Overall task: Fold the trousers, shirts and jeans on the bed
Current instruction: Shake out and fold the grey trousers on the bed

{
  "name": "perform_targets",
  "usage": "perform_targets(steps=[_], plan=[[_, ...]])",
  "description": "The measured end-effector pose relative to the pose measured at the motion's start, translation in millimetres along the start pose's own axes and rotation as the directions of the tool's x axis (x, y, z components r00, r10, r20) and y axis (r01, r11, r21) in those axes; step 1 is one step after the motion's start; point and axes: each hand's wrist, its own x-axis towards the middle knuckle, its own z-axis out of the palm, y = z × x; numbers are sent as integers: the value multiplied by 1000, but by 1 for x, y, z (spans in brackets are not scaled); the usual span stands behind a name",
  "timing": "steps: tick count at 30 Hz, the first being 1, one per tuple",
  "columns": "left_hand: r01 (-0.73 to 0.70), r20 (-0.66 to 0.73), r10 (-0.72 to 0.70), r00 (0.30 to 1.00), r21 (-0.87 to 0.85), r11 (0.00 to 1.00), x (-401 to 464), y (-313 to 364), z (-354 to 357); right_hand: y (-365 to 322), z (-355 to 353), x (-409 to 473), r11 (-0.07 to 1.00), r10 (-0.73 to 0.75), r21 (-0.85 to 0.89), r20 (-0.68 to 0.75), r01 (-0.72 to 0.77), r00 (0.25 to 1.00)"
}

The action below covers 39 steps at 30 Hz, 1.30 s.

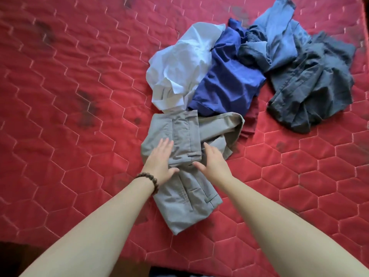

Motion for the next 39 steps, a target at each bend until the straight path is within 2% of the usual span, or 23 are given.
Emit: perform_targets(steps=[3, 5, 7, 9, 13, 16, 18, 20, 23, 24, 25, 27, 28, 30, 34, 36, 39], plan=[[-31, 130, 20, 991, 86, 996, 17, 6, 26, -8, 20, 30, 973, 149, 174, 47, -155, 988], [2, 156, -12, 988, 67, 998, 24, 5, 41, -10, 32, 47, 928, 275, 241, 65, -283, 959], [20, 149, -24, 988, 28, 999, 26, 2, 52, -10, 35, 57, 908, 324, 269, 37, -322, 945], [29, 123, -24, 992, -45, 999, 26, 1, 56, -13, 29, 59, 883, 307, 370, 11, -289, 952], [67, 25, -62, 998, -274, 959, 18, 14, 42, -32, 2, 42, 776, 164, 610, 50, -160, 985], [99, -126, -166, 978, -417, 904, 7, 34, 11, -60, -30, 21, 762, 58, 641, 68, -88, 996], [56, -265, -195, 944, -455, 889, -4, 48, -19, -84, -59, 5, 769, -12, 639, 72, -37, 997], [-9, -347, -190, 919, -498, 867, -18, 62, -56, -108, -95, -13, 804, -104, 591, 31, 66, 994], [-108, -365, -121, 923, -549, 829, -42, 82, -118, -139, -160, -44, 834, -255, 477, -114, 278, 960], [-154, -361, -65, 930, -546, 823, -49, 91, -141, -147, -185, -54, 857, -324, 359, -184, 370, 928], [-203, -356, 0, 934, -531, 822, -57, 100, -165, -154, -211, -63, 879, -407, 166, -223, 446, 886], [-304, -357, 130, 925, -493, 815, -73, 122, -213, -171, -261, -78, 832, -550, -204, -172, 516, 817], [-354, -370, 182, 911, -474, 806, -81, 133, -236, -182, -284, -85, 795, -583, -296, -135, 529, 801], [-438, -426, 246, 871, -443, 782, -96, 156, -283, -205, -325, -104, 748, -645, -323, -150, 580, 749], [-540, -539, 313, 782, -337, 771, -124, 196, -367, -249, -394, -141, 684, -728, -390, -314, 616, 609], [-556, -608, 314, 729, -260, 790, -138, 217, -401, -266, -426, -157, 673, -739, -450, -378, 587, 557], [-497, -630, 291, 720, -176, 850, -155, 239, -439, -286, -470, -178, 662, -749, -510, -442, 549, 493]])
